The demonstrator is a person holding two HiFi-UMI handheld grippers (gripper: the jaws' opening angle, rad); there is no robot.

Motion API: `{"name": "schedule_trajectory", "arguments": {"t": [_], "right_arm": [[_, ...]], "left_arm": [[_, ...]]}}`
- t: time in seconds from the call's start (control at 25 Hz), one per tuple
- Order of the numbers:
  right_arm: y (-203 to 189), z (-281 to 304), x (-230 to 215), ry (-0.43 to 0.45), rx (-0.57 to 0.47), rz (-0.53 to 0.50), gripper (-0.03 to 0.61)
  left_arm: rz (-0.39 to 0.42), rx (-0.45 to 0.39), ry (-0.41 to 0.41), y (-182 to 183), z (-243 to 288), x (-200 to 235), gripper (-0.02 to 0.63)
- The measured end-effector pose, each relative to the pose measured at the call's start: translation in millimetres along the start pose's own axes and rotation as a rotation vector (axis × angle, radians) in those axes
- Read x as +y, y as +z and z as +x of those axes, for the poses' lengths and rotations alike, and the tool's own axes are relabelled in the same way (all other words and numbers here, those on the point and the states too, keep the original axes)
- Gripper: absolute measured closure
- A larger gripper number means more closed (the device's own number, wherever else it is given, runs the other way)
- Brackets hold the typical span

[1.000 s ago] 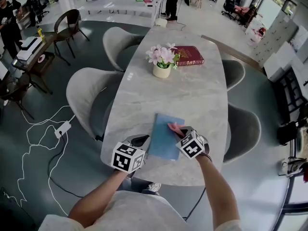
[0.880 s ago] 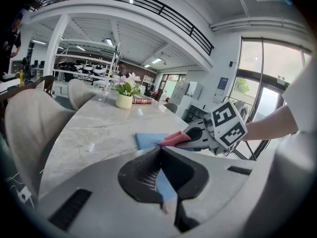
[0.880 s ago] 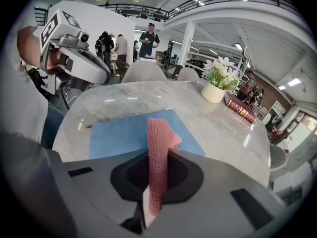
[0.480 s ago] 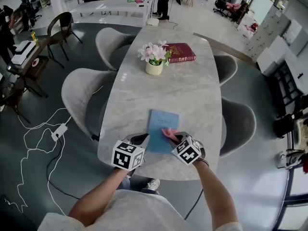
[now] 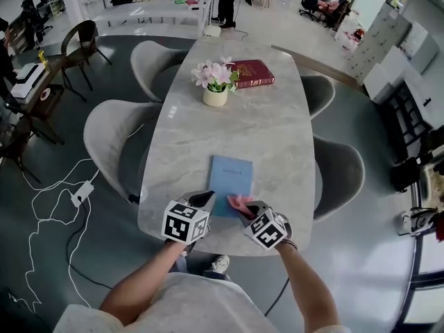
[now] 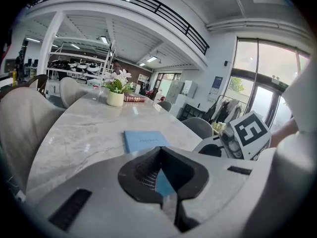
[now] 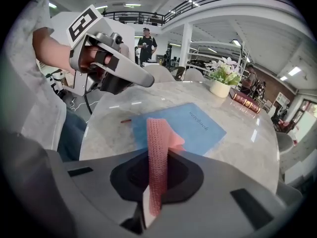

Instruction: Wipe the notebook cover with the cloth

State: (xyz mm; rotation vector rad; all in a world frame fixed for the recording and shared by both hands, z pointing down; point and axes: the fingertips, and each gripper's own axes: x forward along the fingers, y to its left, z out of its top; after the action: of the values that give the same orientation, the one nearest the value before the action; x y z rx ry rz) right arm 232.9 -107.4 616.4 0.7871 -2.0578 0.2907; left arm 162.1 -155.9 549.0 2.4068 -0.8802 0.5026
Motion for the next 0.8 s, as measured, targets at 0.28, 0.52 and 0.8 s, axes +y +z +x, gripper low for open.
{"name": "schedule_trajectory", "arguments": {"t": [0.28,0.52,0.8], "right_arm": [[-9.3,-2.0,22.7,0.035,0.004,0.004,0.563],[-12.2,-5.3,33.0,0.058,0.013,-0.013,0.563],[15.2,-18.3,8.8,0.008,-0.011,-0.101,0.563]], "left_arm": [[0.000,0.004,-0.003,-2.0,3.0,0.6,0.606],[-0.007,0.005,-0.003,-1.3,4.7,3.9,0.606],[-0.022,0.002,0.008,-3.4,2.2,11.8,0.606]]}}
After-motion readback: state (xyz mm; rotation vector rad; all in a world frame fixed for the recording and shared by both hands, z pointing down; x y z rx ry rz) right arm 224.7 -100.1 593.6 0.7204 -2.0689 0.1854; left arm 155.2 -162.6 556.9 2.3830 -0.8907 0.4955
